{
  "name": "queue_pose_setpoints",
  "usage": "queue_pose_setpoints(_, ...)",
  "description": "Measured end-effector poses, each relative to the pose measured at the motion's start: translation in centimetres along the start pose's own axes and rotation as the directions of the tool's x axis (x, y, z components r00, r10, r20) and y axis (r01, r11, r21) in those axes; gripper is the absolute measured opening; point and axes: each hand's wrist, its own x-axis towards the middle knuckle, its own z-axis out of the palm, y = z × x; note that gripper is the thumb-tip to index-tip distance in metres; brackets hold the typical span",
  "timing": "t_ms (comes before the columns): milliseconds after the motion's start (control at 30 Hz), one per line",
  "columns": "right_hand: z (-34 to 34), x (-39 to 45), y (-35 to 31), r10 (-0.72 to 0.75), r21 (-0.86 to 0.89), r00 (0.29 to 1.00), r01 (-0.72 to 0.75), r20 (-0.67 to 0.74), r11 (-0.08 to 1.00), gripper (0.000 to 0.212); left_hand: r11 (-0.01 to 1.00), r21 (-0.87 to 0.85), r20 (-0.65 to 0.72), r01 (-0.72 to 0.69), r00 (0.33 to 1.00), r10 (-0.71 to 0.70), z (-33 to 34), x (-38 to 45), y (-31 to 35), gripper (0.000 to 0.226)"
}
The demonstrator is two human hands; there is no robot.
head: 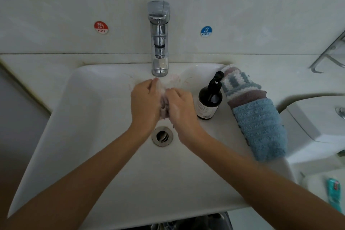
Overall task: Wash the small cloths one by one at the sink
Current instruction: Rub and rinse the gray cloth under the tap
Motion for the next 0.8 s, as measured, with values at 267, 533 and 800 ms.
queue_pose_setpoints(267,0.6,1.3,-0.5,0.065,0.122,0.995,-0.055,-0.075,0.991,0.034,0.993,0.039,0.065,-0.109,0.992,0.107,-0.4,-2.5,0.6,0.043)
queue_pose_setpoints(533,0.9,1.8,-1.0,0.108,0.094,0.993,-0.103,-0.053,0.99,0.036,0.995,0.052,0.041,-0.083,0.996,0.081,-0.8,-2.9,0.4,0.044)
queue_pose_setpoints(800,0.2,-0.4,-1.1,0.043,0.042,0.998,-0.045,0.046,0.998,0.041,0.999,0.028,-0.029,0.017,0.999,-0.016,-0.5,-0.9,-0.5,0.045)
